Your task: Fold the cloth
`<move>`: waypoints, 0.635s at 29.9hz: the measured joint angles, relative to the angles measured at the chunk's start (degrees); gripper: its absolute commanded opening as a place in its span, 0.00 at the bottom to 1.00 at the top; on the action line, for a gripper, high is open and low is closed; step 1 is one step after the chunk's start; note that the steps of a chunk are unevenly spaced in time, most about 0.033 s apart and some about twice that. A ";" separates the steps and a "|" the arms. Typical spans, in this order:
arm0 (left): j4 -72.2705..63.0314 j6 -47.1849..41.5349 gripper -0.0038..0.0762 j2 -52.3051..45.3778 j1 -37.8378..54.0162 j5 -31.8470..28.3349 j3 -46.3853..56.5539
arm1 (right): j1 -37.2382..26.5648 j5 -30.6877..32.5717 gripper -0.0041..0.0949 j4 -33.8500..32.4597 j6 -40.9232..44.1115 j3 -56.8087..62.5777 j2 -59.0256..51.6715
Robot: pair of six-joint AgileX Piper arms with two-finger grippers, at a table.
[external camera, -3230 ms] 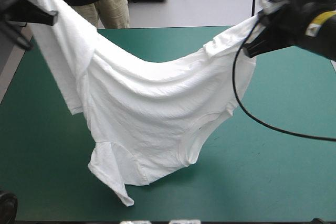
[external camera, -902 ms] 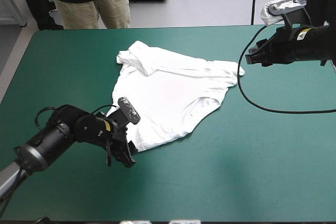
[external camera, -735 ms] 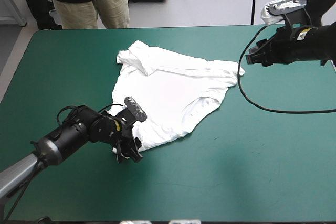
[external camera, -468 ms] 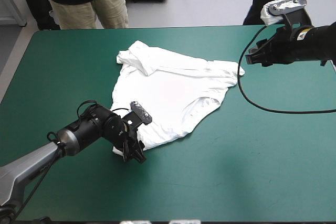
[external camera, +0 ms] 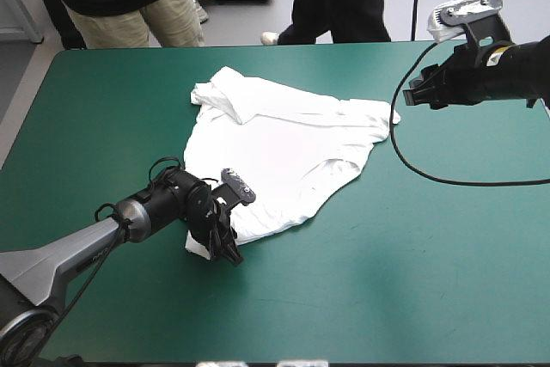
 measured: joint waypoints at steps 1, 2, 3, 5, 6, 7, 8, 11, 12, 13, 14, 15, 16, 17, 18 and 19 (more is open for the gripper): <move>0.50 0.00 0.04 0.06 0.00 0.00 0.00 | 0.00 0.00 0.54 -0.47 0.00 0.00 0.00; 1.07 0.05 0.04 0.10 0.00 0.00 -0.01 | 0.00 0.00 0.54 -0.99 0.00 0.00 0.06; 1.80 0.05 0.04 0.17 0.07 0.00 -0.13 | 0.00 0.00 0.54 -1.34 0.00 0.00 0.24; 2.16 0.05 0.04 0.24 0.17 0.00 -0.17 | 0.00 -0.07 0.54 -1.56 0.00 0.00 0.92; 2.25 -0.06 0.04 0.24 0.14 -0.06 -0.17 | 0.00 -0.14 0.54 -1.56 0.00 0.00 1.63; 2.25 -0.18 0.04 0.24 0.14 -0.06 -0.17 | 0.00 -0.13 0.54 -1.56 -0.05 0.00 2.41; 2.25 -0.23 0.04 0.24 0.14 -0.06 -0.17 | 0.00 -0.13 0.54 -1.50 -0.05 0.00 3.63; 2.25 -0.48 0.04 0.24 0.14 -0.06 -0.20 | 0.00 -0.54 0.54 -1.45 -0.05 0.00 9.17; 2.25 -0.51 0.04 0.24 0.14 -0.06 -0.20 | 0.00 -0.80 0.54 -1.45 -0.05 0.00 10.99; 2.25 -0.57 0.04 0.24 0.14 0.00 -0.20 | 0.00 -1.13 0.54 -1.33 -0.05 0.00 13.42; 2.25 -0.59 0.04 0.24 0.14 0.00 -0.20 | 0.00 -1.62 0.54 -1.00 -0.05 0.00 15.82; 2.25 -0.59 0.04 0.24 0.14 0.00 -0.20 | 0.00 -2.28 0.54 -0.85 -0.05 0.03 18.17; 2.25 -0.59 0.04 0.24 0.14 0.00 -0.20 | 0.00 -2.97 0.54 -0.70 -0.05 0.07 19.96; 2.25 -0.66 0.04 0.24 0.14 0.00 -0.20 | 0.00 -4.05 0.54 -0.42 -0.05 0.09 22.44; 2.25 -0.65 0.04 0.24 0.14 0.00 -0.20 | 0.00 -4.79 0.54 -0.40 0.01 0.09 23.95; 2.19 -0.65 0.04 0.24 0.14 0.00 -0.20 | 0.00 -5.58 0.54 -0.40 0.07 0.09 25.33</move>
